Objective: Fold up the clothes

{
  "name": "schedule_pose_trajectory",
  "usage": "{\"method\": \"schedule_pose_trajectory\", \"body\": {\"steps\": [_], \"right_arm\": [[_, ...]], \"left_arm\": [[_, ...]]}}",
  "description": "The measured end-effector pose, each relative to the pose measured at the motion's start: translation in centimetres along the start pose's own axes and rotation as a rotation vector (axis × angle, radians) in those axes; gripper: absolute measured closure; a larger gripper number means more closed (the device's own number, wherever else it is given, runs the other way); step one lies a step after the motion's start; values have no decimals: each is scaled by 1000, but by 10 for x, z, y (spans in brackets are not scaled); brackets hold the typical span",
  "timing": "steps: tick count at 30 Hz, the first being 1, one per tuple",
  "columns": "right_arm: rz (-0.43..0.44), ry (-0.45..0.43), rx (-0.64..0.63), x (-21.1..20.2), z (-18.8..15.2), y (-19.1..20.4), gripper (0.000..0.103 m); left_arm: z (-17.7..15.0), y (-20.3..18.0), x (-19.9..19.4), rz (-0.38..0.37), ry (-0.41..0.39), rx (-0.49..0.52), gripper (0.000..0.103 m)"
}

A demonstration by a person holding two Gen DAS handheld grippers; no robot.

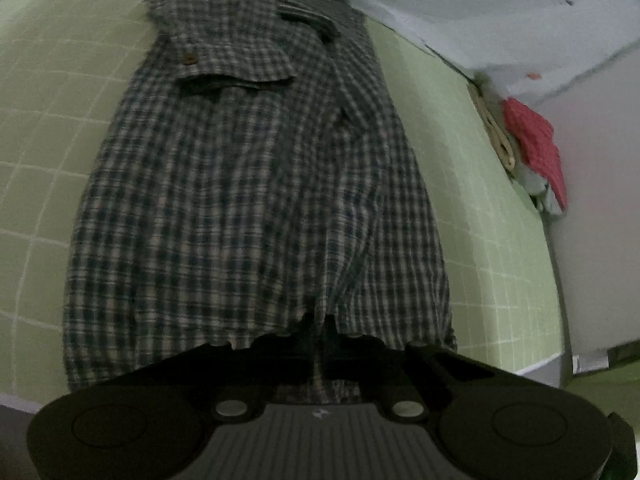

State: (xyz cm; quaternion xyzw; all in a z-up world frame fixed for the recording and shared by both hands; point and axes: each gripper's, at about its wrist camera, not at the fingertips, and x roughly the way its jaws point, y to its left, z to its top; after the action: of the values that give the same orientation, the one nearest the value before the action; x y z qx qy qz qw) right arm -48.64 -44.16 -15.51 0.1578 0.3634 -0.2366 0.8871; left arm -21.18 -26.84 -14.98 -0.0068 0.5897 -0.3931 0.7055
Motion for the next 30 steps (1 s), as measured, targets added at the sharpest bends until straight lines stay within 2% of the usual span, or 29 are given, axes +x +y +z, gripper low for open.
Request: {"method": "schedule_pose_trajectory", "body": {"steps": [1,3,4,5,11,16,21,23,24,25,27,30], "right_arm": [[0,-9,-14,2,0,0,59],[5,-27,-43,4,1,1,72],[16,-36,-47,3,1,0,91],[28,-44,-50,2,2,-1,101],[56,-47,18,-27,2,-8,102],[80,57,111,-28,-12,-21,102],[111,115,135,-24,-4,-24,102],[88,109,115,-23,5,-21,98],[72,97,100,-23,11,-19,95],[61,80,92,-24,19,-17,86],[42,45,76,-26,34,-14,53],[33,-4,72,-29,58,-9,48]], "left_arm": [[0,2,-1,2,-3,-10,100],[0,5,-2,-2,-5,-32,100],[0,7,-2,-4,-6,-43,100],[0,7,-2,-4,-6,-48,100],[-1,4,-4,-17,-2,-47,100],[-6,8,3,-15,40,-68,100],[-5,13,5,-18,81,-67,99],[-1,10,2,-10,86,-42,95],[1,9,1,-6,89,-29,88],[4,6,-2,0,84,-9,84],[10,2,-7,9,66,30,74],[23,4,-18,5,35,35,68]]}}
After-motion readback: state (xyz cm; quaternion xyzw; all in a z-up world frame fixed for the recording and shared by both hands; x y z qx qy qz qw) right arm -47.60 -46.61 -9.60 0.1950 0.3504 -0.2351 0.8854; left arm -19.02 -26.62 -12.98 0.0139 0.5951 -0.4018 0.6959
